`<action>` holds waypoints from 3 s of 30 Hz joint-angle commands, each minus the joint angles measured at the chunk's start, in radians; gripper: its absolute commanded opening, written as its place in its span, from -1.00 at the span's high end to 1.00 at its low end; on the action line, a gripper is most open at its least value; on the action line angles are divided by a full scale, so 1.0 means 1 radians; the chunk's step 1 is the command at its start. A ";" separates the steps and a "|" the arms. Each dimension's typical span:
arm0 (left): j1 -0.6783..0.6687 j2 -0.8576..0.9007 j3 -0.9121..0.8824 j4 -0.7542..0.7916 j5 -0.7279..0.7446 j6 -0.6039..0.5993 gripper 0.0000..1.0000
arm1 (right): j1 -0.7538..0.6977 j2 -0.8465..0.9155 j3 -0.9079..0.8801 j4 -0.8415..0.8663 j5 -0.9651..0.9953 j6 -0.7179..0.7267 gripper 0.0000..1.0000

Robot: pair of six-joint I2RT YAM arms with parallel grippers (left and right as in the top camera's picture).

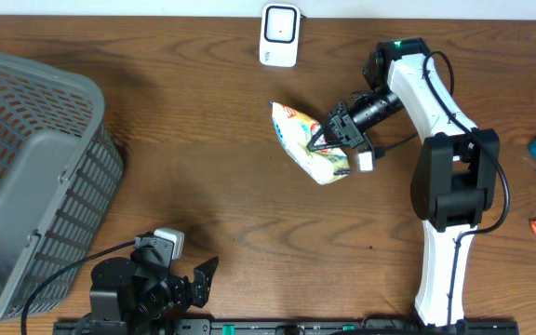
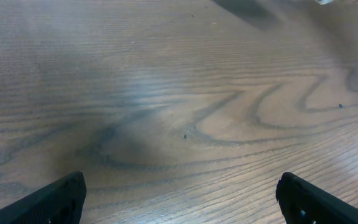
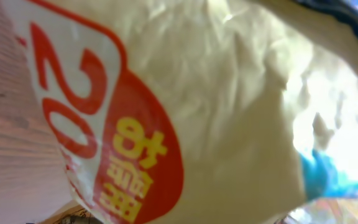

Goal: Scan the item barcode
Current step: 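Lift the wipes pack and rotate it in the right gripper, then hold the wipes pack up against the white scanner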

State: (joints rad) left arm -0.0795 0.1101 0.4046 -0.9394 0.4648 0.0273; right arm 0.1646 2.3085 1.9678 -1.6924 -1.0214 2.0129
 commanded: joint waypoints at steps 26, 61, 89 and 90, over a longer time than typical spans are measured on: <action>0.002 -0.003 0.009 -0.003 -0.005 0.010 -0.96 | -0.003 -0.018 -0.001 0.219 0.137 -1.017 0.97; 0.002 -0.003 0.009 -0.003 -0.005 0.010 -0.96 | 0.103 -0.070 0.006 0.130 -0.541 -3.875 0.98; 0.002 -0.003 0.009 -0.003 -0.005 0.010 -0.96 | 0.098 -0.104 0.006 0.054 -0.519 -3.473 0.97; 0.002 -0.003 0.009 -0.003 -0.005 0.010 -0.95 | 0.095 -0.104 0.006 0.038 -0.487 -3.331 0.97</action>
State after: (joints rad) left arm -0.0795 0.1104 0.4046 -0.9394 0.4648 0.0273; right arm 0.2836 2.2482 1.9659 -1.6257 -1.4956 -1.7832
